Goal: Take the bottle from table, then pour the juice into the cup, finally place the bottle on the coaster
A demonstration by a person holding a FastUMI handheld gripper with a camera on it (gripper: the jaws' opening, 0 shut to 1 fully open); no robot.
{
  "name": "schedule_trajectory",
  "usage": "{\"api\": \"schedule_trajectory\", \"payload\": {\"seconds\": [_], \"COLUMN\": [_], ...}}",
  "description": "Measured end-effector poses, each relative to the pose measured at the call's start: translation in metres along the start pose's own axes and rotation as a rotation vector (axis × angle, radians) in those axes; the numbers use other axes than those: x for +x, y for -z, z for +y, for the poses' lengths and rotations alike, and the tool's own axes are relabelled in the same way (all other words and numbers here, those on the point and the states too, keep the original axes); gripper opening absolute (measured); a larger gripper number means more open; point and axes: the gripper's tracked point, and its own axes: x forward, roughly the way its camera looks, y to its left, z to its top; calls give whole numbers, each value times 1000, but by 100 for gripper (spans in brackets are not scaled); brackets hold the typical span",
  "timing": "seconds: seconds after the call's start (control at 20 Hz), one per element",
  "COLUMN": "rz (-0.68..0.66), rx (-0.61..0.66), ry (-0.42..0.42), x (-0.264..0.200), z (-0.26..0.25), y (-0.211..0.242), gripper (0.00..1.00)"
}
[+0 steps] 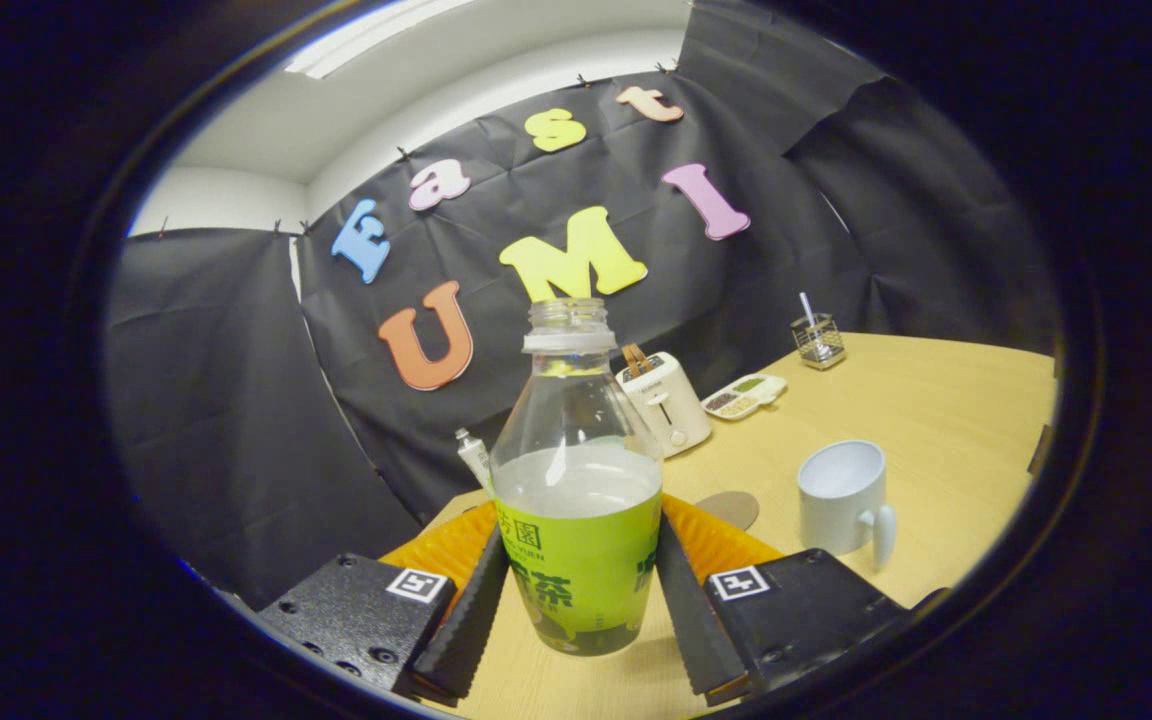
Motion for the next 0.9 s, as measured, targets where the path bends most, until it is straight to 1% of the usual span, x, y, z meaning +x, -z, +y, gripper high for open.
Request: {"api": "schedule_trajectory", "payload": {"seconds": [0.15,0.35,0.55,0.65,0.8,0.9], "rz": [23,27,22,21,15,18], "rx": [47,130,283,328,348,393], "ry": [2,-45,-95,-99,-84,-83], "x": [7,12,22,25,22,25], "z": [-7,-3,-5,-5,-6,-6], "y": [5,2,-3,-7,-11,-12], "gripper": [81,80,80,80,80,80]}}
